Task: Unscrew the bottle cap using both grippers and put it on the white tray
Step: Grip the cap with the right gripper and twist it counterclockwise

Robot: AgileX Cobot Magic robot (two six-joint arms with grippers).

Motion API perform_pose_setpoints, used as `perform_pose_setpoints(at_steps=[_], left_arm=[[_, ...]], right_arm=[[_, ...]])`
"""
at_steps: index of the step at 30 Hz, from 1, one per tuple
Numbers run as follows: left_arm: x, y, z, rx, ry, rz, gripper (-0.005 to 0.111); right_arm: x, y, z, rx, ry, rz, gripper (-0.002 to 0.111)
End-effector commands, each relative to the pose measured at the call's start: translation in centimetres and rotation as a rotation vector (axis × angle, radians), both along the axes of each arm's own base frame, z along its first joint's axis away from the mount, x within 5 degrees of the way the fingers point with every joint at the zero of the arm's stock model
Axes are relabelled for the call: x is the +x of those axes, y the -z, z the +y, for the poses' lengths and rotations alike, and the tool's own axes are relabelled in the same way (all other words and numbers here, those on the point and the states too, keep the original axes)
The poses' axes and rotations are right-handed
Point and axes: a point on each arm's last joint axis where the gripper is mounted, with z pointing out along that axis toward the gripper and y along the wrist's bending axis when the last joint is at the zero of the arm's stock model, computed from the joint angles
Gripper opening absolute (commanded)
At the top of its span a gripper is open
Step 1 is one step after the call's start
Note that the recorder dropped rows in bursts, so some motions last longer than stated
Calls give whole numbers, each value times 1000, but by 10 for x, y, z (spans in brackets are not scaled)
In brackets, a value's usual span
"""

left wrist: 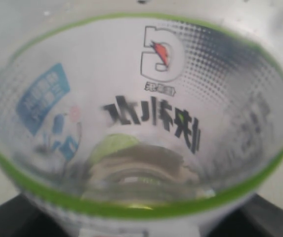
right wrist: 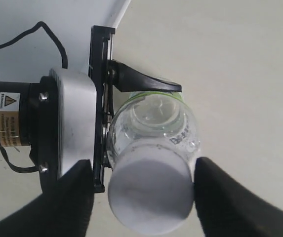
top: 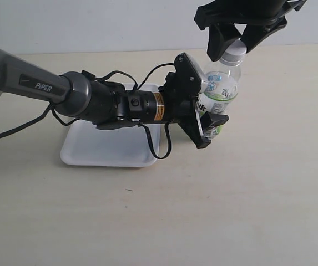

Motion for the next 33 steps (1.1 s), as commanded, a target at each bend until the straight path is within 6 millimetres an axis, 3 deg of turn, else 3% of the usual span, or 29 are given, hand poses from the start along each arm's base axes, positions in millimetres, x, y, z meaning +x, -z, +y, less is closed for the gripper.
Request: perform_pose_setpoints(at_steps=[1,6,10,18,33], left_arm=[[-2,4,1,32,7,-2,0],[-2,4,1,32,7,-2,0],[-2,4,1,32,6,0,0],[-2,4,1,30,4,4,0],[-2,4,1,30,4,4,0]], right_arm=[[0,0,0,-6,2,-7,35],[0,0,0,-7,-2,-7,0],[0,0,0,-29,-77,-20,0],[0,0,0,-124,-416,-80,0],[0,0,0,-252,-878,-160,0]])
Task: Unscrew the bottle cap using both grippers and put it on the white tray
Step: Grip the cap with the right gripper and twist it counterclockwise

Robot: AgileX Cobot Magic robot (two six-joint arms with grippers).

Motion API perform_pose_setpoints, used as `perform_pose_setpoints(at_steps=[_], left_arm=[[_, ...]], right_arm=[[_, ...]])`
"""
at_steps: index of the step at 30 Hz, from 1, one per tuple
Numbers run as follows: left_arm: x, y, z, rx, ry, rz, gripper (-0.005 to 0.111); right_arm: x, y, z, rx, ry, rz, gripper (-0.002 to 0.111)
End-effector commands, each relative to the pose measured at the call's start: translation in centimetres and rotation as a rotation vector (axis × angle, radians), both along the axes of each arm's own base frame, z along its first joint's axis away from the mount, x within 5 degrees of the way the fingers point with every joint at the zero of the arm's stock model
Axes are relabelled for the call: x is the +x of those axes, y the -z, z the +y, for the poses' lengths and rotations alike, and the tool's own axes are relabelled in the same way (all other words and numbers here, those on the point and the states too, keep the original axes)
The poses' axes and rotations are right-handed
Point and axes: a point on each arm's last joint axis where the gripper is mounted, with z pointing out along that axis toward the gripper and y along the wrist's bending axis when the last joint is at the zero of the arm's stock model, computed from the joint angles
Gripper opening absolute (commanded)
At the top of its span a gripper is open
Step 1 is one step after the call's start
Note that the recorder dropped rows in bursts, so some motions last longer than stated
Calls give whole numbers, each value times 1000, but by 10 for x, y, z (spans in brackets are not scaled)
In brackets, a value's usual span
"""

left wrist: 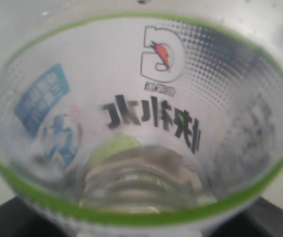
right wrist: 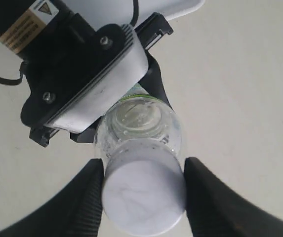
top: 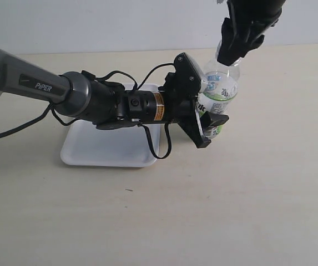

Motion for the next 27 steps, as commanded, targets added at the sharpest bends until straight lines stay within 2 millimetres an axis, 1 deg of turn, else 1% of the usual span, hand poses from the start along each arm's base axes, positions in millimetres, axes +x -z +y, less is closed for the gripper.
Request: perform_pose_setpoints(at_steps=[1,6,7,8,10,15,18,23,27], left_arm=[[-1,4,1,33,4,0,0],[-1,4,1,33,4,0,0],[-1,4,1,33,4,0,0],[-1,4,1,33,4,0,0],[-1,4,1,33,4,0,0],[-1,4,1,33,4,0,0],[-1,4,1,32,4,1,0],[-1,4,1,32,3,2,0],[-1,4,1,32,3,2,0]], right_arm=[[0,0,0,-53,-172,-36,0],[0,0,0,-105,-359,-69,0],[0,0,0,-128,-441,-83,0],[0,0,0,-141,-485,-91,0],[0,0,0,-186,-647,-119,0],[0,0,0,-260,-902,-163,0],[0,0,0,-313,-1091,-196,0],[0,0,0,-344,-1202,-215,0],[0,0,0,-346,-1213,-218,0]])
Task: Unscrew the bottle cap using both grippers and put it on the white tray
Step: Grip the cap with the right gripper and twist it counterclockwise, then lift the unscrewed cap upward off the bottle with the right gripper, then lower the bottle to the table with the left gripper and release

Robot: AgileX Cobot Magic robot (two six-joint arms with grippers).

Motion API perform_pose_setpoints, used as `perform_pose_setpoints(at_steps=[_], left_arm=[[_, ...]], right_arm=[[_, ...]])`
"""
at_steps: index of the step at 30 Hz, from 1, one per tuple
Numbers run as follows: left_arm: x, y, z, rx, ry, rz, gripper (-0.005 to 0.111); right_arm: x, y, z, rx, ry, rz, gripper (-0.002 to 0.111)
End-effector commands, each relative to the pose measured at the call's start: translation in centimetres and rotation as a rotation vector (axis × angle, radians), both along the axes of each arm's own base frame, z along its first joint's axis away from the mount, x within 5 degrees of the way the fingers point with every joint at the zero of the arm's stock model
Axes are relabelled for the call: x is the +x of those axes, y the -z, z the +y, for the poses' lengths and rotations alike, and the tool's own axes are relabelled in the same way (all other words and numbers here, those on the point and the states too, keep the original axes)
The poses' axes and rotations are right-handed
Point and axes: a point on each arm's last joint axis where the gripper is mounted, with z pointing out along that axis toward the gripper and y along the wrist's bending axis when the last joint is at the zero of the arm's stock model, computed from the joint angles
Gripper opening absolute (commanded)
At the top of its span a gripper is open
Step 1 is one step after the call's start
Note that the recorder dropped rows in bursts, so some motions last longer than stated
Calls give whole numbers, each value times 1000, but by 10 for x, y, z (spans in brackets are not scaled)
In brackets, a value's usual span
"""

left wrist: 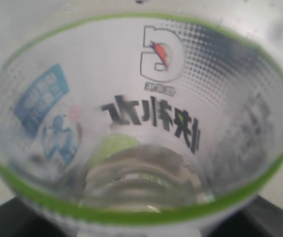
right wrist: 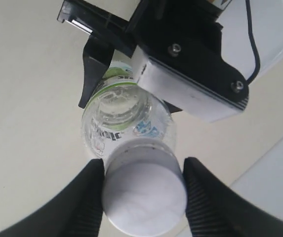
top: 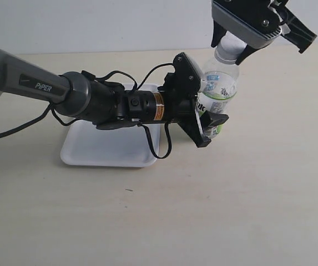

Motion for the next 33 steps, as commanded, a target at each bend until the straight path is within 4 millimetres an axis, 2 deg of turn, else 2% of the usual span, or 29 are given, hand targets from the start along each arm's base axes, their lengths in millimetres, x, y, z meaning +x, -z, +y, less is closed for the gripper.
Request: perform_pose_setpoints(at_steps=[1,5,15,20,26,29,33], left_arm=[[-2,4,1,34,11,-7,0],[-2,4,1,34,11,-7,0],[-2,4,1,33,10,-5,0],[-2,3,1,13,-13,42,0],[0,3,1,-55,-94,184,0],[1,2,1,-74,-116,214,0],[1,2,1,-74,-116,214,0]], right_arm=[[1,0,0,-14,-30,-12,0],[-3,-6,0,-1,-29,-25,0],[-35,-55,-1,133,14,-127,0],[-49,-74,-3,279,310,-93,0],[-53,-81,-6,453,778,-1,0],[-52,-79,-6,504,916,45,0],[-52,-79,-6,526,984,69,0]])
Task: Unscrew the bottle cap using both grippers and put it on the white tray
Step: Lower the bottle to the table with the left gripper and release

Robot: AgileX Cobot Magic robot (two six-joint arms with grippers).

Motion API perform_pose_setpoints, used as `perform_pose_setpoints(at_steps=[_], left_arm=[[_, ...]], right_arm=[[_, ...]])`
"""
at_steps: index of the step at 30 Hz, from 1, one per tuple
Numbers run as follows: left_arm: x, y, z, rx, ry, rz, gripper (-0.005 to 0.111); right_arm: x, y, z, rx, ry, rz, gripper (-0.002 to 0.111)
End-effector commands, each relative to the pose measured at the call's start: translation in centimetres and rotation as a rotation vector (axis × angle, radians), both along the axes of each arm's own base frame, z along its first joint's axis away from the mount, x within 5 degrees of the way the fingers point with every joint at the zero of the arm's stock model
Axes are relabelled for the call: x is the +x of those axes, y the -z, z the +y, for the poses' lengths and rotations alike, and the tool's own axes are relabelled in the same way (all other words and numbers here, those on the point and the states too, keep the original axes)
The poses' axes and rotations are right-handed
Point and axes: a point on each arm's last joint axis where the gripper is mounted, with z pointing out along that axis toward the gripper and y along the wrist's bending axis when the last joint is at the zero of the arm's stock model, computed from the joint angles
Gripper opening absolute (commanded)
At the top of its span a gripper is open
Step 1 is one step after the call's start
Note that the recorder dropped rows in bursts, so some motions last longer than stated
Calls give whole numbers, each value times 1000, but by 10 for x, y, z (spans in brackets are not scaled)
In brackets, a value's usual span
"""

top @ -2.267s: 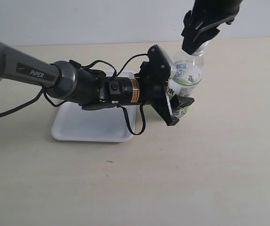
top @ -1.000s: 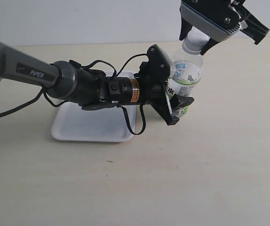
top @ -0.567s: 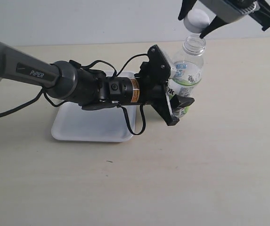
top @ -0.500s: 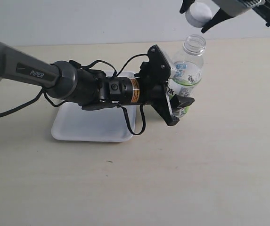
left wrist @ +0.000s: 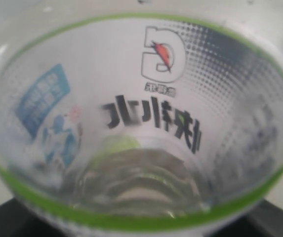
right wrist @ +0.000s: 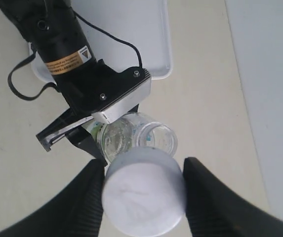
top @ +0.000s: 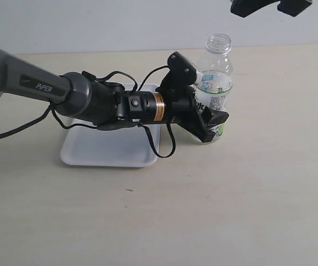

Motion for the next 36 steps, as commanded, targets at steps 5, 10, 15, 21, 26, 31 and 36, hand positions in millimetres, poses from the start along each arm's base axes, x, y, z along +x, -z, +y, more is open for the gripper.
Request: perform_pose_setpoints(at_steps=[5,10,15,21,26,31,36], left_arm=[[-1,2,0,-1,-16,26,1],[-1,2,0,4,-12,22,28],[-2,3,0,13,1,13,69],[-1,3,1,32,-2,7,79],[2,-8,5,99,-45,-11,79],[3,-16,14,204,-89,-10,79],[-3,-20,14,184,-52,-16,79]], right_arm=[[0,0,1,67,96,35,0],[0,-1,2,73,95,37,0],[0,-1,2,73,95,37,0],[0,-1,2,74,98,39,0],[0,-1,2,75,100,39,0],[-1,-1,2,84,105,43,0],[-1,-2,6,124,98,52,0]])
